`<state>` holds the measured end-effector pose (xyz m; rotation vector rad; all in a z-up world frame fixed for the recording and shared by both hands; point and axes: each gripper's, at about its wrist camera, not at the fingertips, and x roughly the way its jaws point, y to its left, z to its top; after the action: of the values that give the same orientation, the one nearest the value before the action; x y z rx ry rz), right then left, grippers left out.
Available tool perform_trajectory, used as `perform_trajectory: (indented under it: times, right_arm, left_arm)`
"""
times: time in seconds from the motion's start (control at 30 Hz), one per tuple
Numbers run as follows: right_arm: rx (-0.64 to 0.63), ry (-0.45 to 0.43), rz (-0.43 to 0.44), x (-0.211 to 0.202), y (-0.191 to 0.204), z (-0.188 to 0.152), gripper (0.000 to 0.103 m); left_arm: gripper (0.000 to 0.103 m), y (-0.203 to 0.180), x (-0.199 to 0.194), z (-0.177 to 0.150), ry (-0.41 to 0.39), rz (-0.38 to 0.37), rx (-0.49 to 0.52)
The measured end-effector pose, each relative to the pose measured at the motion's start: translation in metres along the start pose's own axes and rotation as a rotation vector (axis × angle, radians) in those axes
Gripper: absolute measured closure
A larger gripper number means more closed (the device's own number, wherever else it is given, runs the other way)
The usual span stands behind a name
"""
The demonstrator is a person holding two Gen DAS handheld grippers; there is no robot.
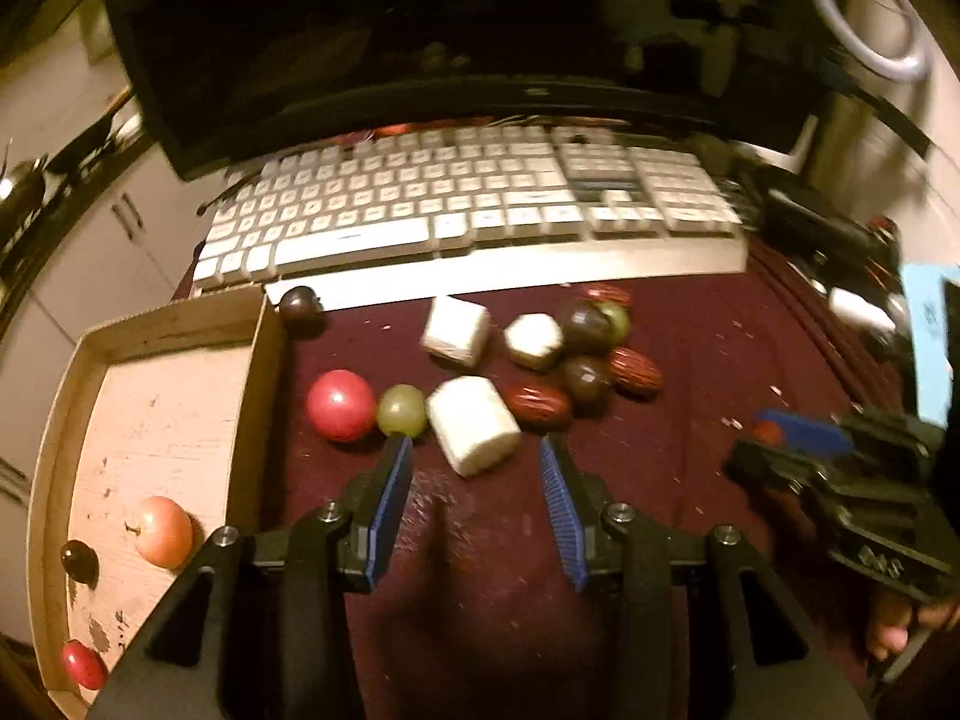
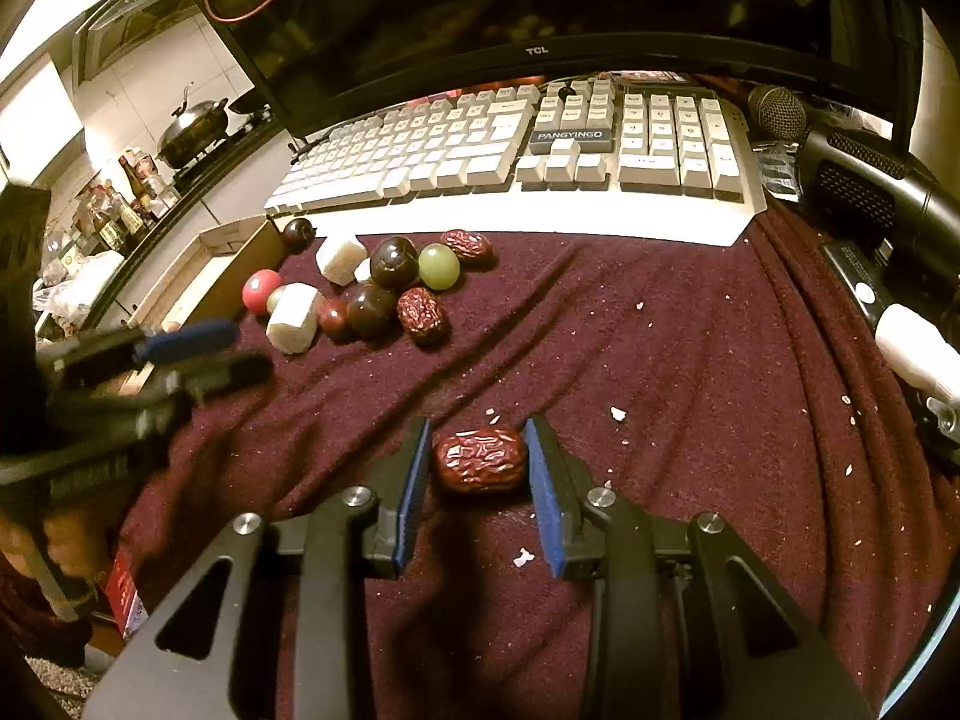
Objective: Organize fruits
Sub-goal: 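Grasp the white block with the left gripper while the right gripper grasps a red date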
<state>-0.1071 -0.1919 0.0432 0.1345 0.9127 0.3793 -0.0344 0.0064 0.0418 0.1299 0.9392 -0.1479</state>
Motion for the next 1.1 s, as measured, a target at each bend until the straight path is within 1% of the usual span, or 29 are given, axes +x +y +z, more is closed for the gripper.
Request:
perform_trajectory:
  times: [0.07, 0.2, 0.23, 0.27, 0.37, 0.43, 0.57, 0.77, 0.87, 0.97, 1.1]
  right_arm:
    - [0.002, 0.0, 0.001, 0.0, 0.0, 0.0, 0.069]
    - [0.001, 0.0, 0.001, 0.0, 0.0, 0.0, 0.069]
    - [0.001, 0.0, 0.001, 0.0, 0.0, 0.0, 0.069]
    - [-0.001, 0.0, 0.0, 0.0, 0.0, 0.0, 0.069]
    - [0.001, -0.001, 0.002, 0.0, 0.0, 0.0, 0.069]
    - [0.001, -0.002, 0.001, 0.0, 0.0, 0.0, 0.069]
    - [0.002, -0.002, 0.002, 0.0, -0.001, 0.0, 0.069]
    - [0.001, -0.003, 0.002, 0.0, -0.001, 0.0, 0.069]
    - [0.001, -0.003, 0.002, 0.0, -0.002, 0.0, 0.069]
    - [0.0, -0.003, 0.006, 0.0, -0.001, 0.0, 0.069]
    - [-0.007, -0.002, 0.016, 0.001, 0.002, 0.0, 0.069]
  left_arm:
    - [0.059, -0.001, 0.008, 0.001, 0.014, 0.013, 0.005]
    - [0.06, -0.005, 0.016, 0.002, 0.043, -0.017, 0.011]
    - [0.065, -0.007, 0.018, 0.002, 0.05, -0.014, 0.011]
    - [0.066, -0.009, 0.02, 0.002, 0.059, -0.013, 0.01]
    - [0.066, -0.006, 0.025, 0.003, 0.072, -0.008, -0.009]
    - [0.066, 0.0, 0.034, 0.006, 0.093, -0.014, -0.047]
    - [0.067, 0.004, 0.038, 0.012, 0.079, -0.01, -0.076]
    - [0.068, 0.004, 0.038, 0.012, 0.051, -0.006, -0.061]
    - [0.068, 0.006, 0.036, 0.01, 0.043, -0.021, -0.065]
    - [0.068, 0.006, 0.032, 0.006, 0.034, -0.026, -0.065]
    - [0.068, 0.005, 0.017, -0.002, 0.003, -0.031, -0.056]
